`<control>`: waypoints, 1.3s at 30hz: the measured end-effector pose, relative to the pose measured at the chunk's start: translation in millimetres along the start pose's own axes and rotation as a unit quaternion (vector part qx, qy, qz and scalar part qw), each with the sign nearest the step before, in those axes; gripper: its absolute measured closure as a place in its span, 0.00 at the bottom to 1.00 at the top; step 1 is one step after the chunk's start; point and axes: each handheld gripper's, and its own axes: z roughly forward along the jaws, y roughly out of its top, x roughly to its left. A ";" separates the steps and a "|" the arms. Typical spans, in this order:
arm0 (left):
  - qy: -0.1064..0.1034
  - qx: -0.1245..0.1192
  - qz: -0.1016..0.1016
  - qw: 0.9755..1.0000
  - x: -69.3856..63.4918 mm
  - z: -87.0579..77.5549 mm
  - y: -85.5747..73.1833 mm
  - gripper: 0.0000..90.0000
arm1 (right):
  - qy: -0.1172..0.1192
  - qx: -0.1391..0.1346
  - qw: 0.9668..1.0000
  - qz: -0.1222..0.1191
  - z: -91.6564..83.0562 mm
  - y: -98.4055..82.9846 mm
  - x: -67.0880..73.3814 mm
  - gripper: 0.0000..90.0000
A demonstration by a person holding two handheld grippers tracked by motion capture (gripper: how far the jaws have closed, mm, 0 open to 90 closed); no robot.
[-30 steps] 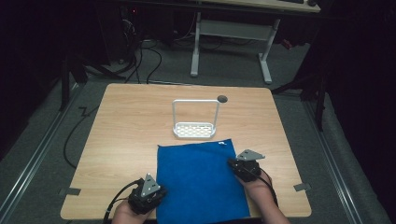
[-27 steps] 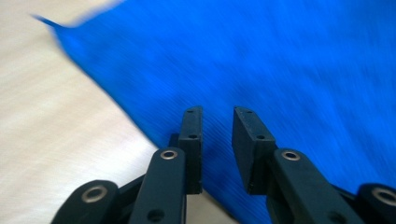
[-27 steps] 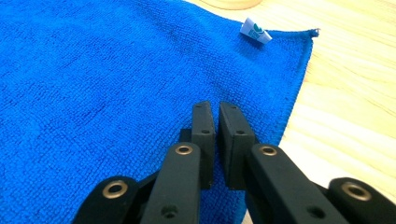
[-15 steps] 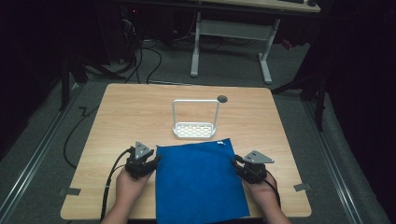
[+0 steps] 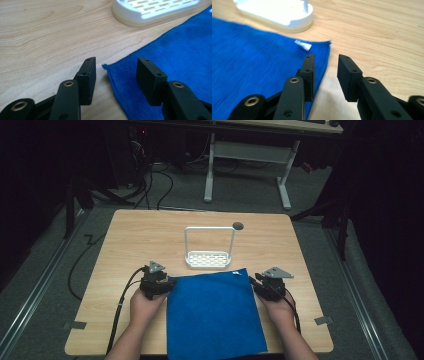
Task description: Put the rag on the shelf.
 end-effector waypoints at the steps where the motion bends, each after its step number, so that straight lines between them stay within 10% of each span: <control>1: 0.000 0.000 0.000 1.000 0.0 0.0 0.0 0.57 | 0.000 0.000 1.000 0.000 0.0 0.0 0.0 0.74; 7: -0.003 0.011 -0.004 1.000 -0.4 3.3 -3.5 0.58 | -0.002 0.023 1.000 -0.001 29.4 20.4 0.6 0.66; 15: 0.005 0.007 0.025 1.000 -11.3 5.8 -5.8 0.82 | -0.006 0.059 0.998 -0.004 51.5 20.5 3.8 0.65; 19: -0.014 0.008 0.007 1.000 -6.9 5.6 -6.4 0.96 | 0.021 0.055 0.998 -0.003 52.3 18.2 8.9 0.96; 23: -0.015 0.007 0.012 1.000 -7.5 5.4 -6.7 0.99 | 0.022 0.051 0.998 -0.020 48.8 17.6 15.2 0.98; 31: -0.008 -0.067 0.010 0.998 -12.3 -18.2 -3.0 0.99 | 0.025 -0.065 0.997 -0.026 -3.4 12.4 29.0 0.98; 39: -0.017 -0.128 0.013 0.992 -20.6 -44.9 4.8 0.99 | 0.016 -0.121 0.992 -0.016 -36.2 14.9 23.6 0.98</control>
